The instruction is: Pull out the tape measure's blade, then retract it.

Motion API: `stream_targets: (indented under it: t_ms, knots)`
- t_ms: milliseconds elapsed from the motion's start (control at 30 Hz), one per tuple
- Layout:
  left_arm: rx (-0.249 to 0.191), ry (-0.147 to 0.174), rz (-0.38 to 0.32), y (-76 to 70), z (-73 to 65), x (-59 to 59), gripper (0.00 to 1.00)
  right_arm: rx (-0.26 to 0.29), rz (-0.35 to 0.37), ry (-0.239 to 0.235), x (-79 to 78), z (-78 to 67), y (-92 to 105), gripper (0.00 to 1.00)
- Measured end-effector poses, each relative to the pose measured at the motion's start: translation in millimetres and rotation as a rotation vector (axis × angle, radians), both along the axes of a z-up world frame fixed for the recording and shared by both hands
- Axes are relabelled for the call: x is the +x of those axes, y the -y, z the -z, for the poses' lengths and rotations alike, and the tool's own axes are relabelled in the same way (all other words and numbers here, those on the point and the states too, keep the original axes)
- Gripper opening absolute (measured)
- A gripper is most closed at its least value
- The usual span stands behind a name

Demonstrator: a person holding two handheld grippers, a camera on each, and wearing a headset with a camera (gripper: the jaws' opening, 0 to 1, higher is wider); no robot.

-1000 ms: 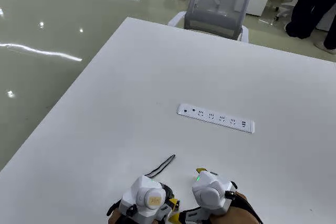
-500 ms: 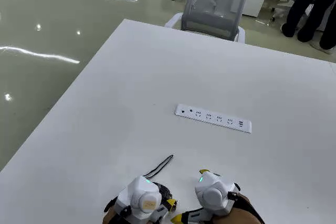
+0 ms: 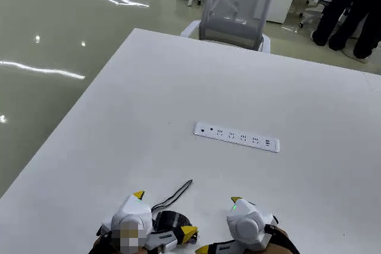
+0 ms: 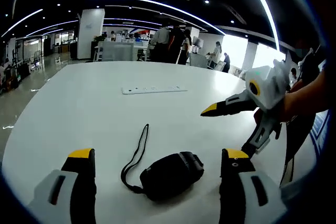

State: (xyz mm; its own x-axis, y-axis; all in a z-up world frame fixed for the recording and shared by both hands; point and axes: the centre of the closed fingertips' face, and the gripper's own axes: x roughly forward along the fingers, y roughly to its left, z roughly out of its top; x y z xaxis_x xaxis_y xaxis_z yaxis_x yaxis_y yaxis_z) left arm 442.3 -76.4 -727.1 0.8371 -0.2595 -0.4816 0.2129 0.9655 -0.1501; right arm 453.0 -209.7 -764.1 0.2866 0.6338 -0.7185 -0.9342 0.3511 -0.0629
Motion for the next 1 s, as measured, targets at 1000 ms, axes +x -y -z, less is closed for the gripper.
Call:
stream_targets:
  t_ms: [1000]
  knots:
    - [-0.024,0.07,0.105,-81.6,-28.3,-90.4,0.99,0.211,0.343,0.081,-79.5,-56.4,121.7,1.0]
